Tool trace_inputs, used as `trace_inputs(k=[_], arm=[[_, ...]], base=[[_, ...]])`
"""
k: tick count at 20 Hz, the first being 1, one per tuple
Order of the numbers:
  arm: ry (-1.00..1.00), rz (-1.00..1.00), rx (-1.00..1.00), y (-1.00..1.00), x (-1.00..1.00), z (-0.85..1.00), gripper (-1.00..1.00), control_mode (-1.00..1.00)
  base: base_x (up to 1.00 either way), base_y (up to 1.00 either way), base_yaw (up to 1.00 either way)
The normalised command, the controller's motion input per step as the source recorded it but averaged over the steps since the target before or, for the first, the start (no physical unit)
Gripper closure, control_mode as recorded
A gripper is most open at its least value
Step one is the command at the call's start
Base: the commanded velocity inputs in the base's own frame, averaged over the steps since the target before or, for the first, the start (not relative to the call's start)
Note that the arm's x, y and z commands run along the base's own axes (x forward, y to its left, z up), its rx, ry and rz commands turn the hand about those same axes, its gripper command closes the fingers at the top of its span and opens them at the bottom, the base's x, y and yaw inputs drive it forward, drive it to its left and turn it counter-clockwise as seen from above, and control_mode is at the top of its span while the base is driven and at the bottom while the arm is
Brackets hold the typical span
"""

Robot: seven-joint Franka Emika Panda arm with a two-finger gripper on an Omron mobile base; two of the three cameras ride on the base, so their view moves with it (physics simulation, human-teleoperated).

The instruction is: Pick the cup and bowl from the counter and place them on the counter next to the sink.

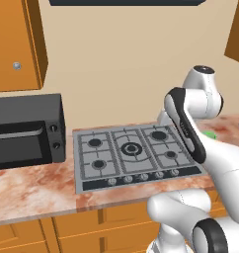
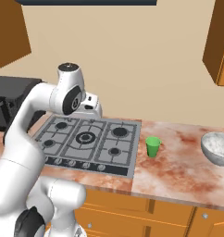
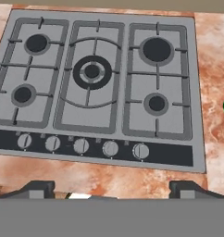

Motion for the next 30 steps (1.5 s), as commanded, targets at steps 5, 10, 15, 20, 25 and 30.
trace_inputs(k=[5,10,15,20,25,30], arm=[[0.00,-0.01,-0.10,-0.38,-0.02,-0.28,-1.00,-1.00],[0.03,-0.04,-0.07,-0.43,-0.01,-0.11,-1.00,-1.00],[0.02,-0.07,-0.01,-0.50,0.08,-0.01,-1.00,-1.00],[0.03,-0.05,0.00,-0.60,0.21,0.00,-1.00,-1.00],[0.02,0.00,0.00,-0.62,0.32,0.00,-1.00,-1.00],[0.00,0.00,0.00,-0.61,0.21,-0.02,-1.00,-1.00]], base=[[0.00,0.00,0.00],[0.00,0.00,0.00],[0.00,0.00,0.00],[0.00,0.00,0.00],[0.00,0.00,0.00],[0.00,0.00,0.00]])
